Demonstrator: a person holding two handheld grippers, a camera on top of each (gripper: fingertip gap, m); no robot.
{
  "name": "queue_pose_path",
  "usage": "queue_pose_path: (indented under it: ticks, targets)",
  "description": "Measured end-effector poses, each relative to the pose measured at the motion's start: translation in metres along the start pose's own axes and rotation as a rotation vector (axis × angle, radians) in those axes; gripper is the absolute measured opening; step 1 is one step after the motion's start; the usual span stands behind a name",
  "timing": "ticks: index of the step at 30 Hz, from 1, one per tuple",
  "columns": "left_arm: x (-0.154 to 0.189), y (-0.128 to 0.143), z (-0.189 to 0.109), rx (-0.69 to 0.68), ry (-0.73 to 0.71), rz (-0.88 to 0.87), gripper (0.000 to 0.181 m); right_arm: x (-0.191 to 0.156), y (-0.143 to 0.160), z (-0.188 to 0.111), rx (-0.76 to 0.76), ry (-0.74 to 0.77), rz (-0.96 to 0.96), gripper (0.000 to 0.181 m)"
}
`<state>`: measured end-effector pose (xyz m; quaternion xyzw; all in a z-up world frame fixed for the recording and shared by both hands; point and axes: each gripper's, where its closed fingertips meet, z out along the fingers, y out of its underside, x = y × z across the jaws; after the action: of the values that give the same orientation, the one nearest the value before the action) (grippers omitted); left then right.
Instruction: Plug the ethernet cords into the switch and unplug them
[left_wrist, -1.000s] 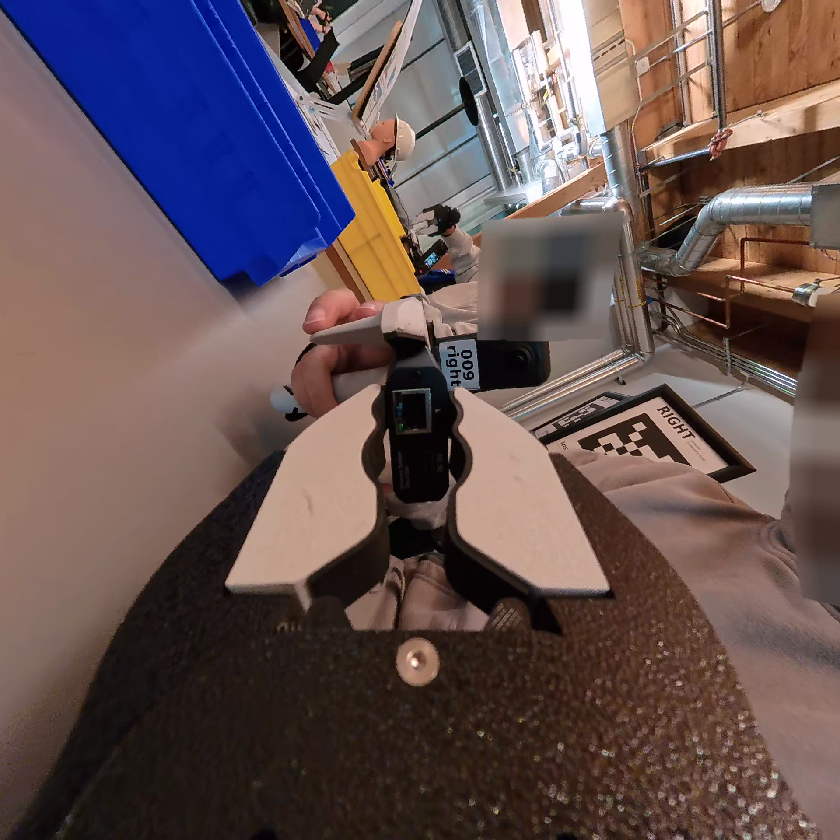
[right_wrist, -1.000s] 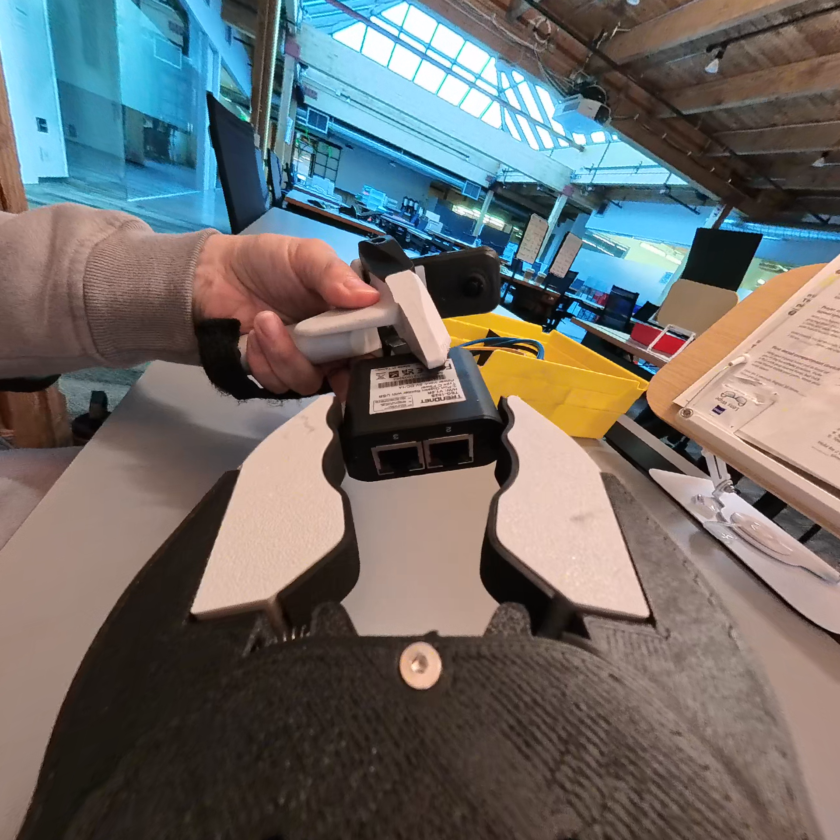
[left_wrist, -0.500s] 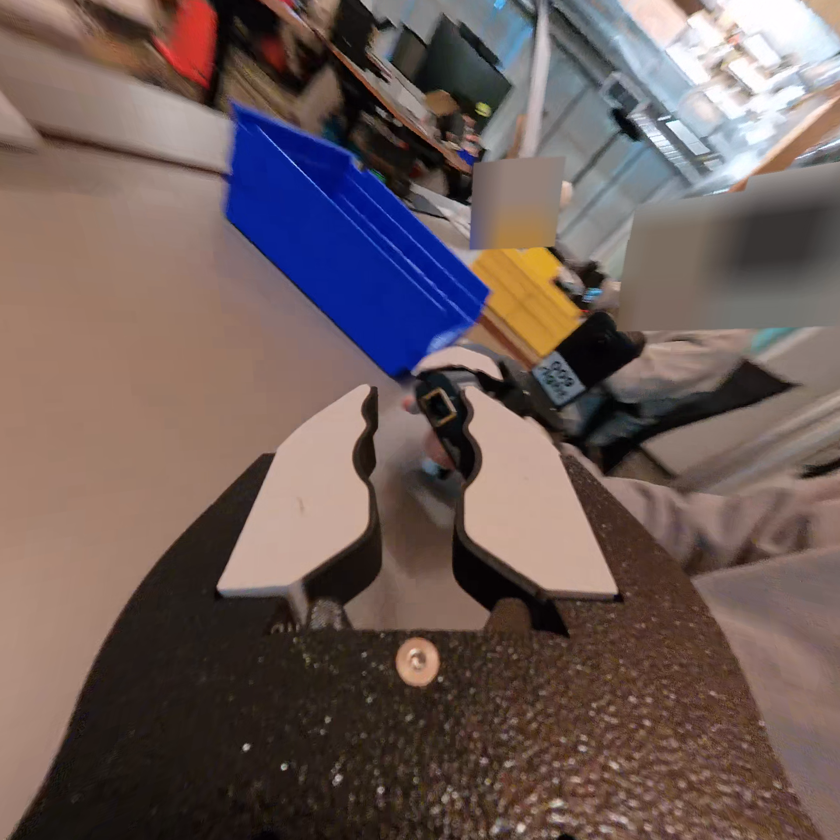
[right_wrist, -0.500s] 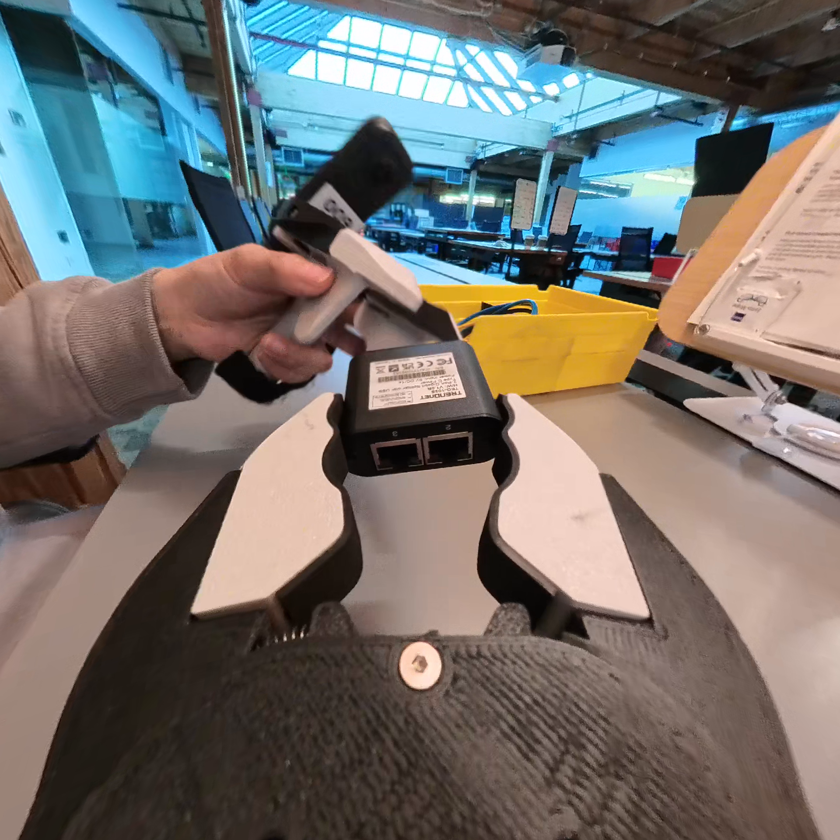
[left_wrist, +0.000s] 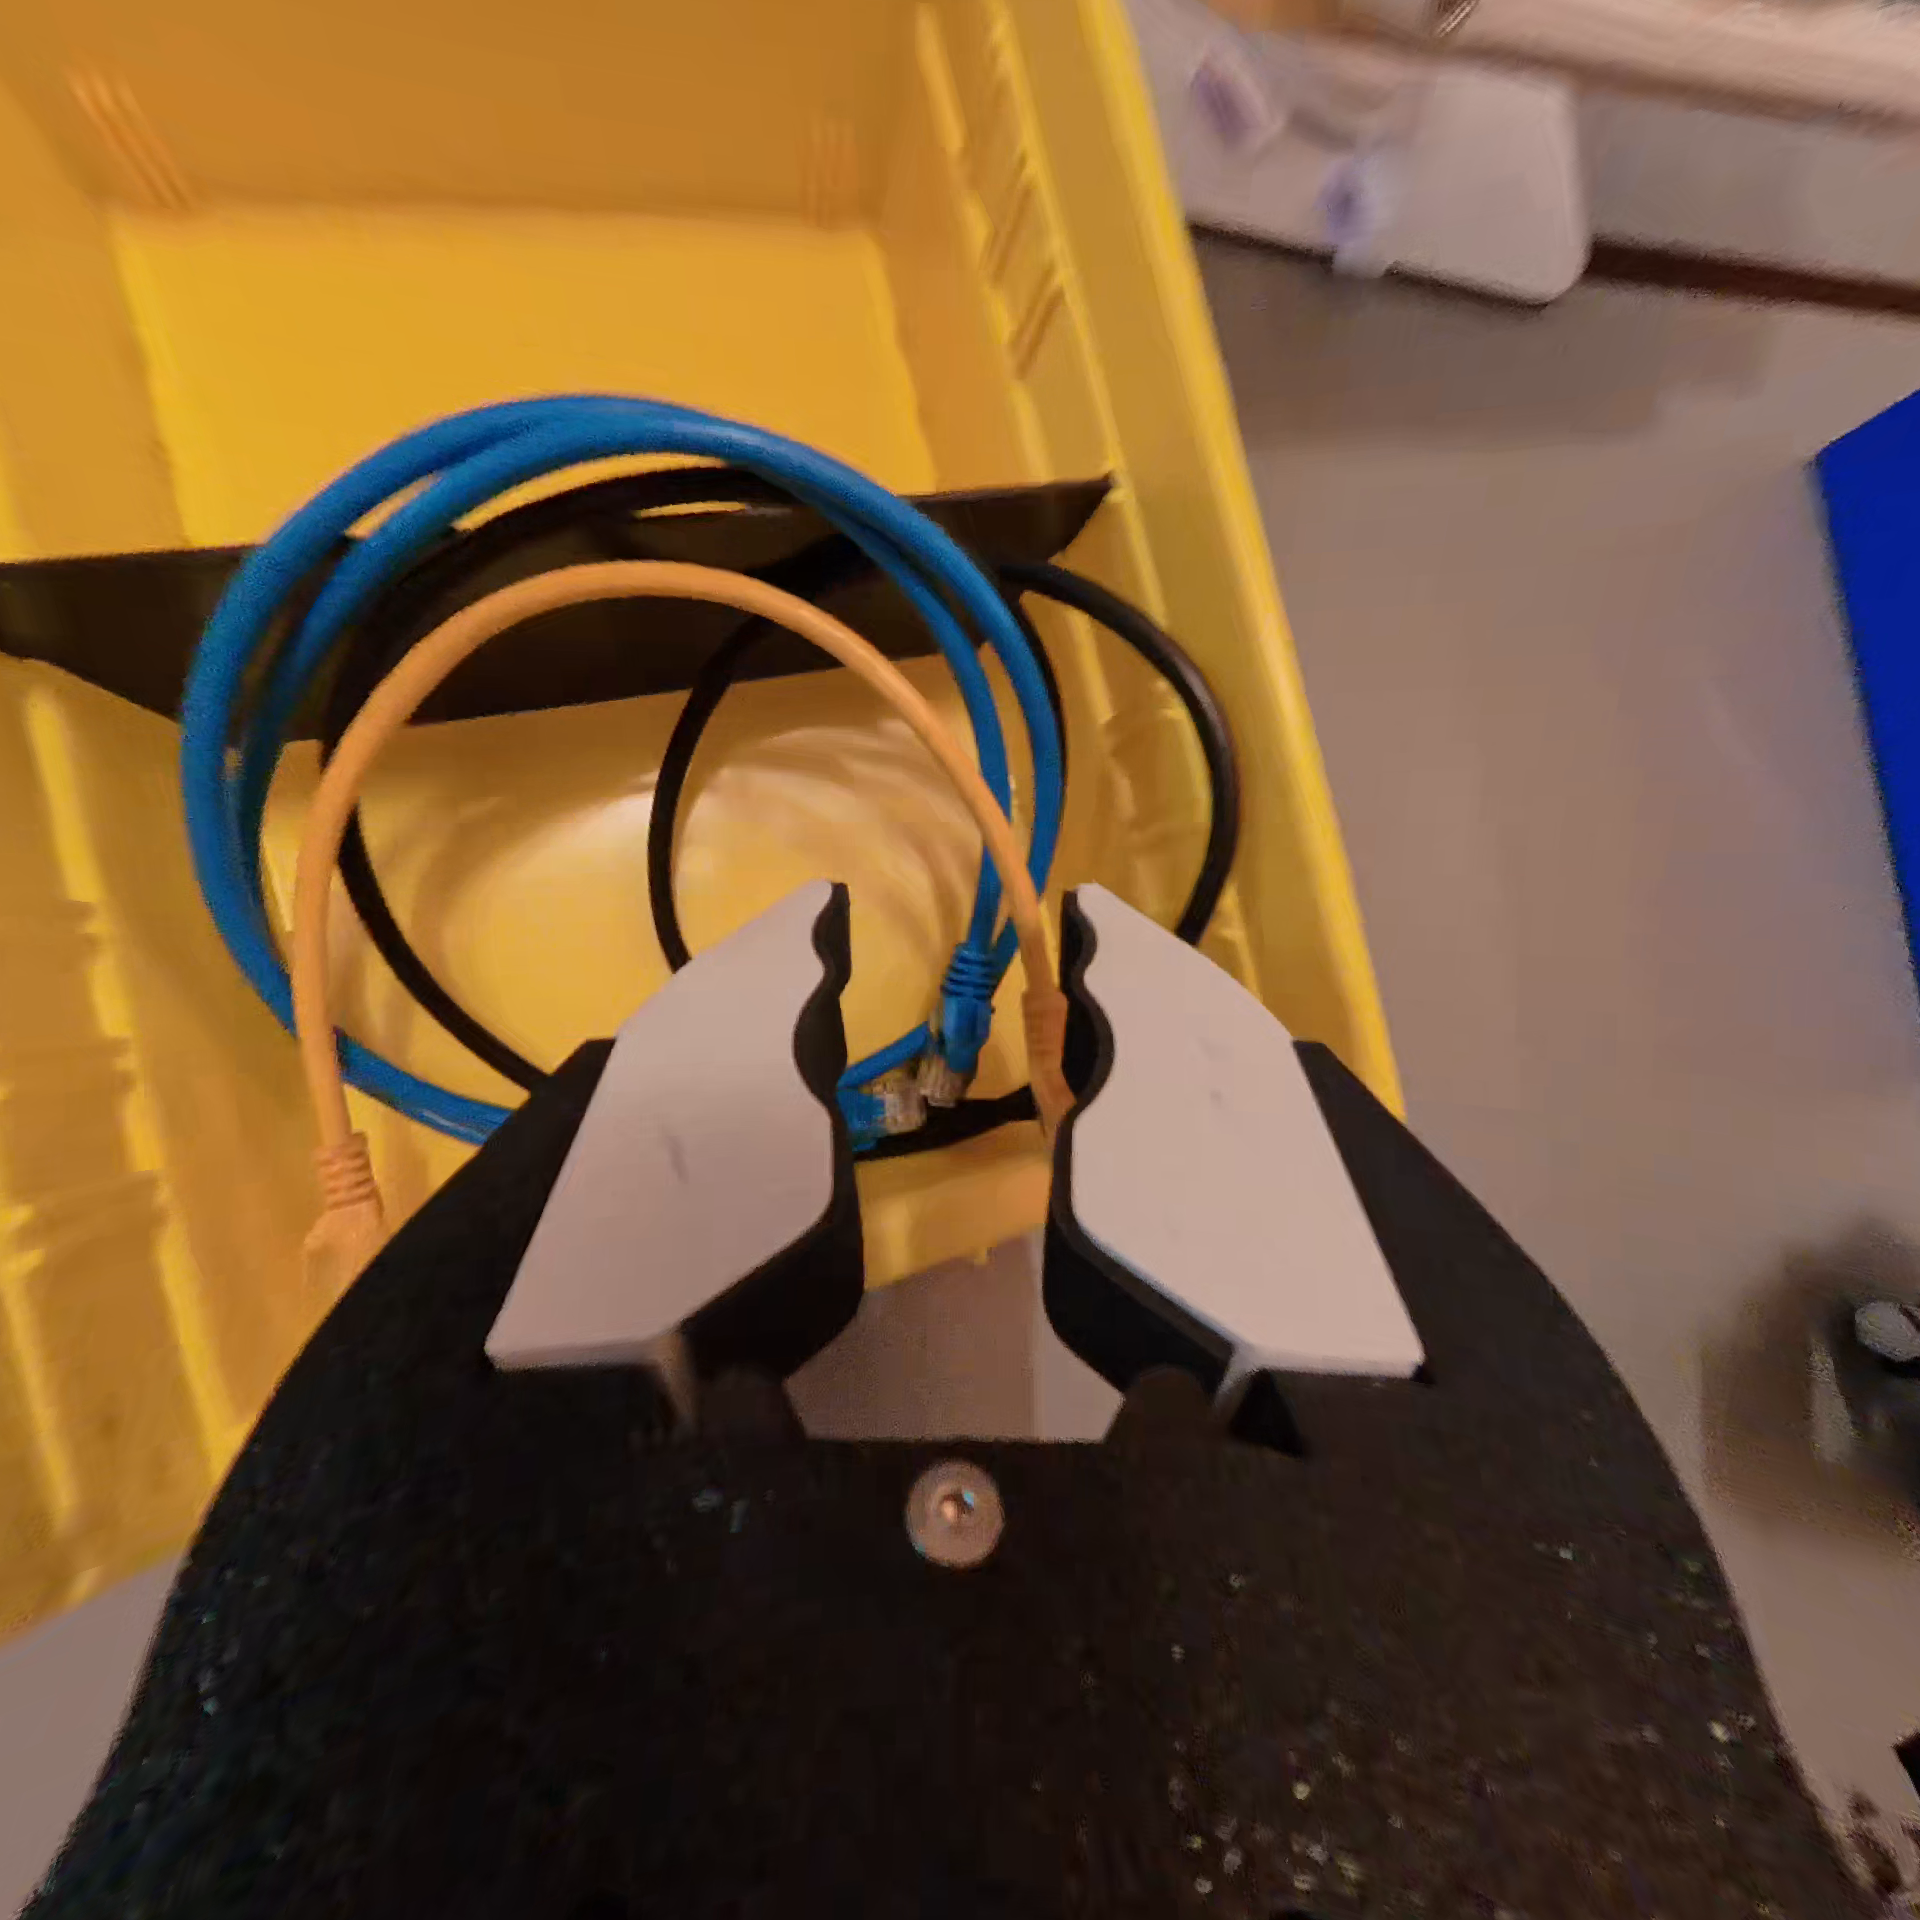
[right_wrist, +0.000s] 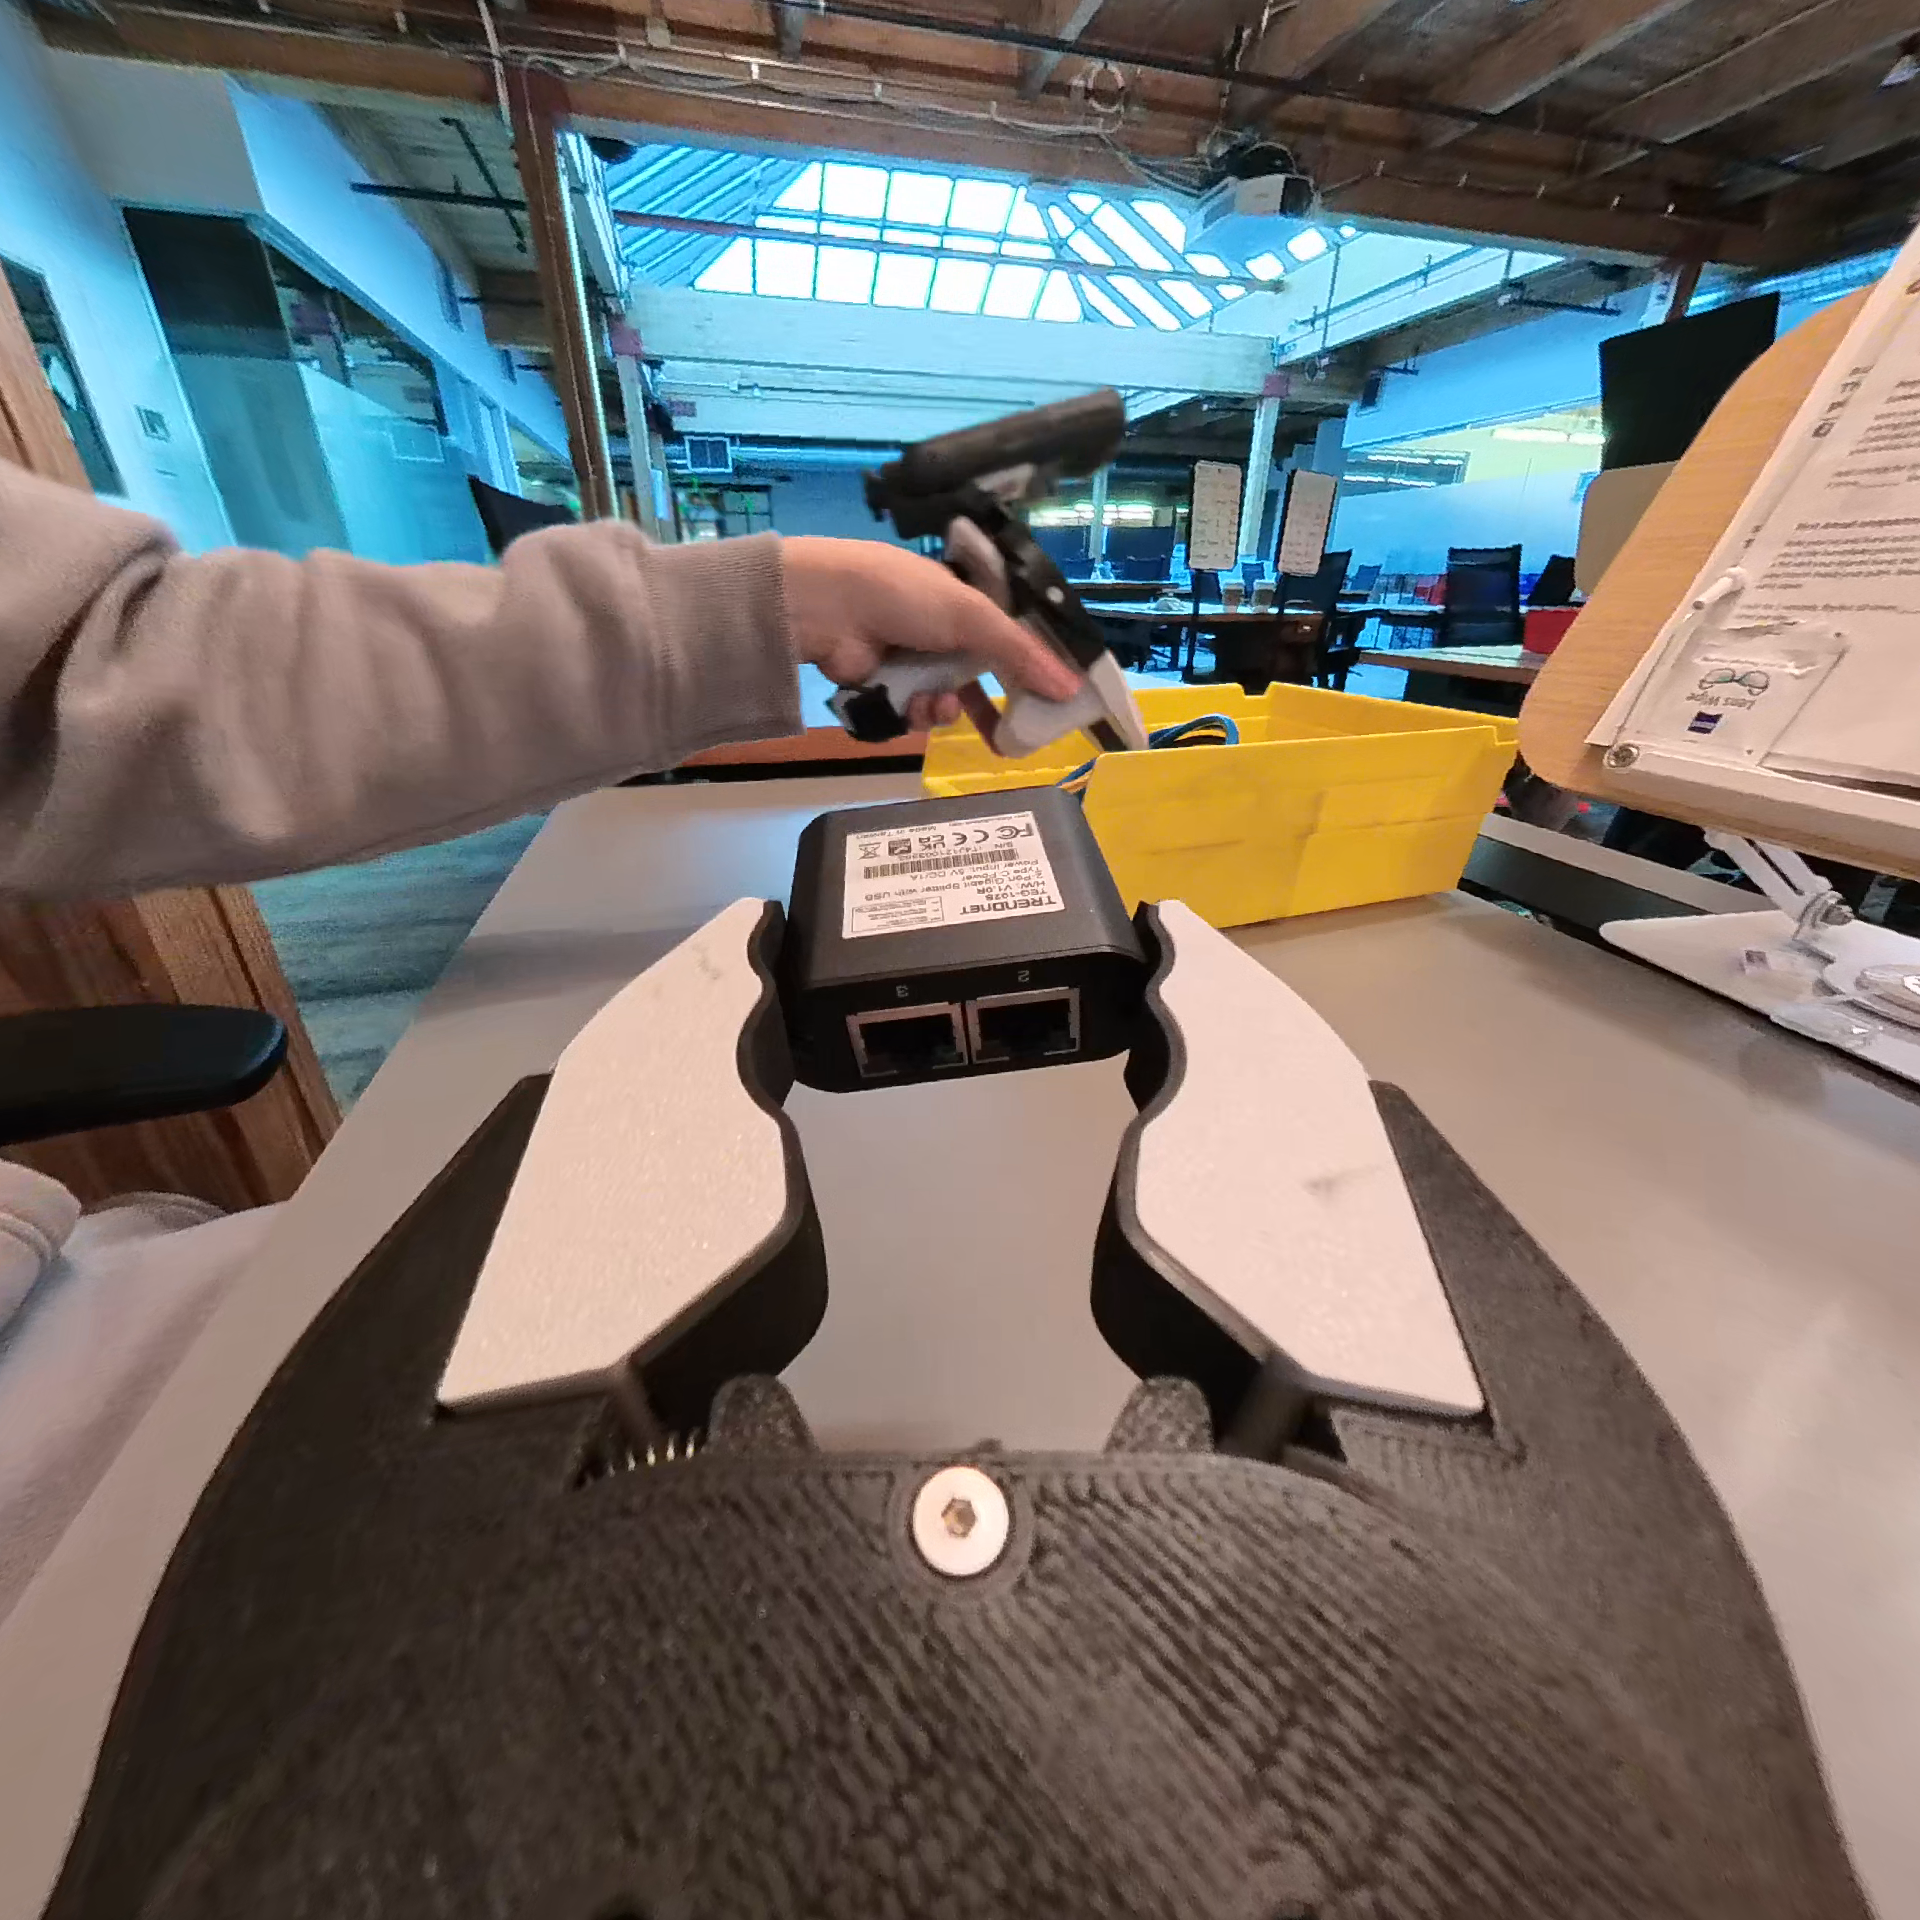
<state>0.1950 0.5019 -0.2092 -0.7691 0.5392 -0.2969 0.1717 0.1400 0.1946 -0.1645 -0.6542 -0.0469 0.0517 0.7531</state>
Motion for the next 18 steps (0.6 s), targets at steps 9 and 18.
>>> queue_pose_path:
  ticks: [9,18]
  targets:
    - [0.013,-0.003,0.011,-0.061,-0.015,0.088,0.006,0.003,-0.009,-0.008,0.076,-0.033,0.064,0.064]
    - [0.104,-0.031,-0.099,0.271,0.059,0.597,0.004,-0.008,-0.016,-0.016,0.135,-0.152,0.082,0.064]
